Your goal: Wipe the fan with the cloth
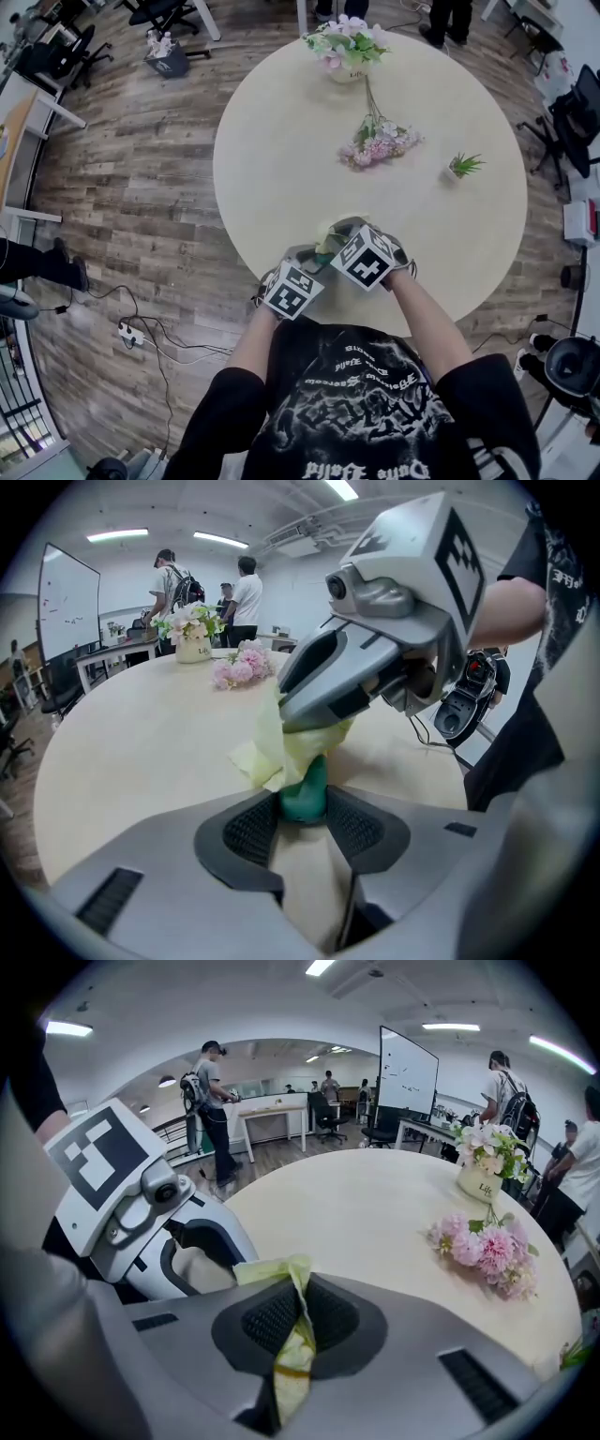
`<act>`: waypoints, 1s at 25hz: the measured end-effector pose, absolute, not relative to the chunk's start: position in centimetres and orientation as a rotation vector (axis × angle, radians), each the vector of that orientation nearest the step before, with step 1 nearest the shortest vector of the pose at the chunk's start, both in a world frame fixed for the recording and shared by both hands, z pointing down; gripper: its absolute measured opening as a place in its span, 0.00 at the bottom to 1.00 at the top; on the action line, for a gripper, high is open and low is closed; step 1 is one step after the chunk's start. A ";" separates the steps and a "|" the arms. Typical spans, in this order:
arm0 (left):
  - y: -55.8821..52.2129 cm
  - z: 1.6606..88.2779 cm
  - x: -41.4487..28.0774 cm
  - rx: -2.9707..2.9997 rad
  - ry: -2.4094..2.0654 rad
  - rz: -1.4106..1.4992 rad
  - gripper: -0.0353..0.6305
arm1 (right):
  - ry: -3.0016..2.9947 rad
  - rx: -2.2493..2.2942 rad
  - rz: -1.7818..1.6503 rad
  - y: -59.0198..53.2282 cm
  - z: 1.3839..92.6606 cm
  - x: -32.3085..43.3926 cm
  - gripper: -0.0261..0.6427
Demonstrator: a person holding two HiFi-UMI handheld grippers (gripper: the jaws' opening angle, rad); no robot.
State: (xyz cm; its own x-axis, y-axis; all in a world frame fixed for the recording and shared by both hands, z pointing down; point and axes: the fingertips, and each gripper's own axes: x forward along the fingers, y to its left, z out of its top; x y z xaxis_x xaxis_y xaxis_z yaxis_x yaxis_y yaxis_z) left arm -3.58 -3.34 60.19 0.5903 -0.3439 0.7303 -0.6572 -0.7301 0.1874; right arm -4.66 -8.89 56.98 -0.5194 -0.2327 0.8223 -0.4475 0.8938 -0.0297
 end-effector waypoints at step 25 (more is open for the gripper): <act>-3.1 59.9 -3.8 2.396 -0.780 0.966 0.33 | -2.243 0.266 0.821 -3.0 56.7 -7.2 0.07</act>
